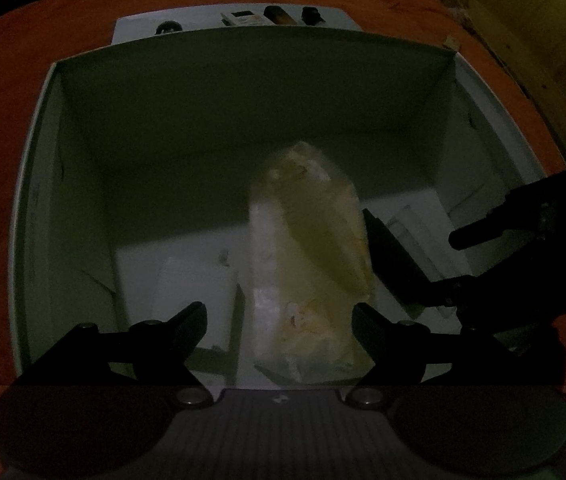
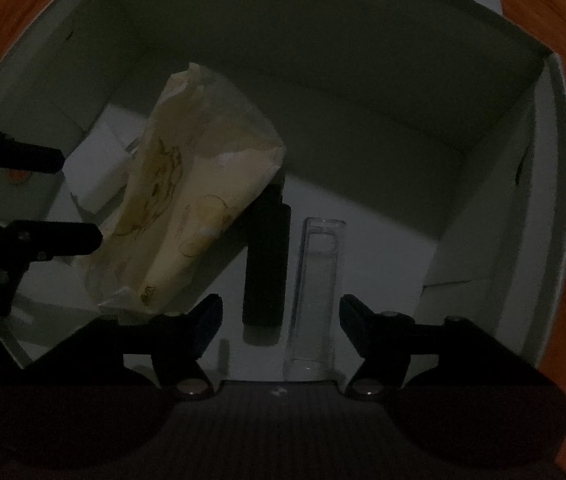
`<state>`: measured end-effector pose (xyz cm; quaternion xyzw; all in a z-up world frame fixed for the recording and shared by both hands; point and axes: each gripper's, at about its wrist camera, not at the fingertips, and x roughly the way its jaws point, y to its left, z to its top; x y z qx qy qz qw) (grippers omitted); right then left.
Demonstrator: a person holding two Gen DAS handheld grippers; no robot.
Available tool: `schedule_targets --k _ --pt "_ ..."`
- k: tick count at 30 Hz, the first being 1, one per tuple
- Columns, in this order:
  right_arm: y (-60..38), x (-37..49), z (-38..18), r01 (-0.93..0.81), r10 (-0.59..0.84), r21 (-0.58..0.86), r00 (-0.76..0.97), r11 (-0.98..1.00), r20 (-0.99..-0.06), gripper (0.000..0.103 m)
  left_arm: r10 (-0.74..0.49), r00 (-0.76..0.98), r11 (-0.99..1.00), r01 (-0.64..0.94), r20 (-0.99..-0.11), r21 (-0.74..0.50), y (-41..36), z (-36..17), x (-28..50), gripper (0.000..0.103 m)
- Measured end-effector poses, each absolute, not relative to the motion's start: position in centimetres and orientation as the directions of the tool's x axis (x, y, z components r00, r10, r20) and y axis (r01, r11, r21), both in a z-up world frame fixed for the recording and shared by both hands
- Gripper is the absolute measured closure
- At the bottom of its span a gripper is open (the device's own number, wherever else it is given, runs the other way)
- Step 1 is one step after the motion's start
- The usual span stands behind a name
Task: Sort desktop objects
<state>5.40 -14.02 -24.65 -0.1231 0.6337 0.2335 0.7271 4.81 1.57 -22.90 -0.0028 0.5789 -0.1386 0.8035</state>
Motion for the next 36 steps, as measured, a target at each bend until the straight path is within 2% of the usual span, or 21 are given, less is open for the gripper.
schedule_targets --k 17,20,24,33,36 --pt "-14.1 5.4 -23.7 -0.492 0.202 0.137 0.080 0.859 -0.976 0.030 -0.234 0.296 0.960 0.218 -0.926 -0.172 1.5 -22.1 4.9 0.025" --pt "-14.2 5.9 -22.4 -0.480 0.222 0.153 0.089 0.864 -0.971 0.029 -0.245 0.298 0.959 0.213 -0.923 -0.186 1.7 -21.2 5.2 0.025" --pt "-15.1 7.3 -19.6 -0.436 0.250 0.166 0.142 0.885 -0.958 0.022 -0.275 0.323 0.954 0.209 -0.906 -0.215 2.0 -18.8 6.3 0.024" --pt "-17.3 11.8 -13.5 -0.347 0.300 0.190 0.296 0.918 -0.907 0.021 -0.293 0.422 0.953 0.197 -0.858 -0.229 2.6 -13.3 10.8 0.023" --pt "-17.7 13.4 -12.2 -0.330 0.310 0.193 0.349 0.924 -0.884 0.021 -0.260 0.482 0.964 0.175 -0.836 -0.199 2.8 -11.7 12.8 0.023"
